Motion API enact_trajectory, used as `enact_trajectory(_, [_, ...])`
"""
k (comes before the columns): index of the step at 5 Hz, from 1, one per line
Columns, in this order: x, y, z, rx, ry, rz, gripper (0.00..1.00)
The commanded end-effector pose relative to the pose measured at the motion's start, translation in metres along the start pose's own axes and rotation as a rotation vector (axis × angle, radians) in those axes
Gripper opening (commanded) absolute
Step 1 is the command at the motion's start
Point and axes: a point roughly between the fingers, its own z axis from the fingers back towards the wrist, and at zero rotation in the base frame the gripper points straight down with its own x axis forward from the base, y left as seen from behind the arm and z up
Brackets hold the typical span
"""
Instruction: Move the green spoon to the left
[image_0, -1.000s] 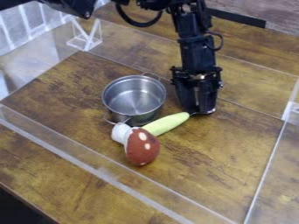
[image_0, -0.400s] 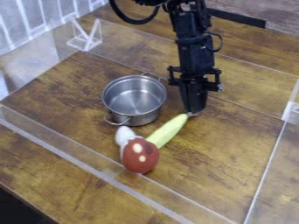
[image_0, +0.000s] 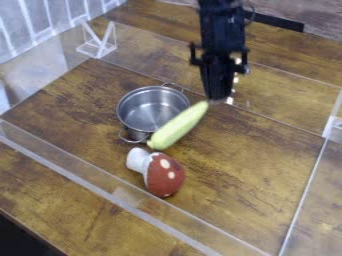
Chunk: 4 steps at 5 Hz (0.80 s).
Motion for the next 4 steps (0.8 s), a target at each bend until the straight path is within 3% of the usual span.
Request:
enact_trajectory(1, [-0.021,-0.008,0.069,0.092,-0.152,-0.002,0.0])
enact_trajectory(2, [-0.03,-0.01,0.059,0.098,-0.161,-0.004,0.0])
enact_trajectory(3, [-0.036,-0.011,0.069,0.101,-0.173,-0.015,0.0])
enact_trajectory(4, [-0.039,-0.007,0.067,0.097,-0.176,-0.029,0.0])
